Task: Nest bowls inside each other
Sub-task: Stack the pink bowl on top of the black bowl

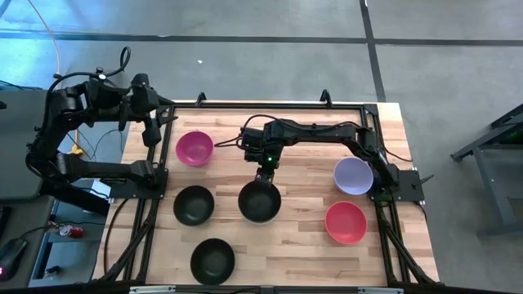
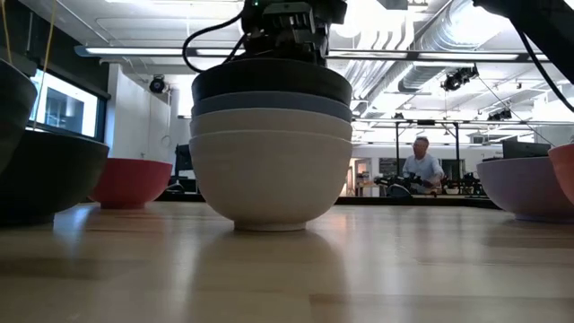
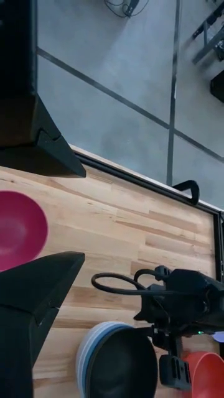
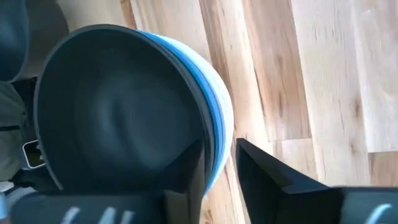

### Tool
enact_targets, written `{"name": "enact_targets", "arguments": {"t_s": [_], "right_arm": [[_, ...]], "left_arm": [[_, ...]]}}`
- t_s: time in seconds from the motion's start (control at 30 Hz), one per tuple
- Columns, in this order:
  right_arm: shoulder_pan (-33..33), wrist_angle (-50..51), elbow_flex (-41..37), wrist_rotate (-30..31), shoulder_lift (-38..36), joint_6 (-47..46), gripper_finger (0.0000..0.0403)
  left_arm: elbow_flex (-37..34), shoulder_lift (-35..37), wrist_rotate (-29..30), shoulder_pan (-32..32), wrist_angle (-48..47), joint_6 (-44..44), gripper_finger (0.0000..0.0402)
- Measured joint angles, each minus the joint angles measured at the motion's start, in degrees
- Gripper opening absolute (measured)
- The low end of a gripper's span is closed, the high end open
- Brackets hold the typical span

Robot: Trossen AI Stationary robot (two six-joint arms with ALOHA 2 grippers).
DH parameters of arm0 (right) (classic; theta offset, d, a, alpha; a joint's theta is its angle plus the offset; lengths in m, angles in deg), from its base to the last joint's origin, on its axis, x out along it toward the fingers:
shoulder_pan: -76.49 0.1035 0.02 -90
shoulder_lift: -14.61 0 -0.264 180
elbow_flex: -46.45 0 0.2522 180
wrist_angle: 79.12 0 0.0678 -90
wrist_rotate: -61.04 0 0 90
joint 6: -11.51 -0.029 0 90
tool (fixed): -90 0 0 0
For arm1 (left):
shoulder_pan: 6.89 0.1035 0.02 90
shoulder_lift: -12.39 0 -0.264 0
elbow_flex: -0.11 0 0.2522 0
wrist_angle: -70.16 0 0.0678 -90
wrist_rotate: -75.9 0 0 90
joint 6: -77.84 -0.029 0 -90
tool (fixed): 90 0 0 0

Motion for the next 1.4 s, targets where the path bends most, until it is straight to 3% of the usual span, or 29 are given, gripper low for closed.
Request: {"name": "enact_targets", "arguments": {"t_s": [0.27,0.53,0.63,0.87,1.13,1.23,1.4], "right_arm": [[-2.85,5.91,0.0,-1.49,-1.6,5.24,0.0119],[-8.04,0.25,0.04,0.98,-9.07,10.62,0.0119],[-9.82,-3.53,0.07,1.05,-12.26,13.66,0.0119],[-13.66,-7.72,0.09,1.01,-19.18,19.27,0.0119],[-18.43,-6.09,0.09,0.91,-25.15,24.56,0.0119],[-20.27,-5.65,0.09,2.2,-26.53,26.46,0.0119],[-22.96,-5.61,0.09,3.0,-27.54,27.4,0.0119]], "left_arm": [[-1.84,0.5,0.14,0.0,-0.29,-0.05,0.0195],[-16.39,2.93,10.51,1.25,2.28,-3.52,0.0195],[-21.47,2.8,11.16,3.93,6.17,-5.32,0.0195],[-29.34,-0.56,8.12,12.74,14.08,-8.79,0.0195],[-34.15,-9.64,3.28,24.97,15.19,-11.55,0.0194],[-34.18,-12.77,-0.47,27.16,15.12,-11.17,0.0188],[-34.16,-16.18,-1.25,27.43,15.89,-9.59,0.0173]]}}
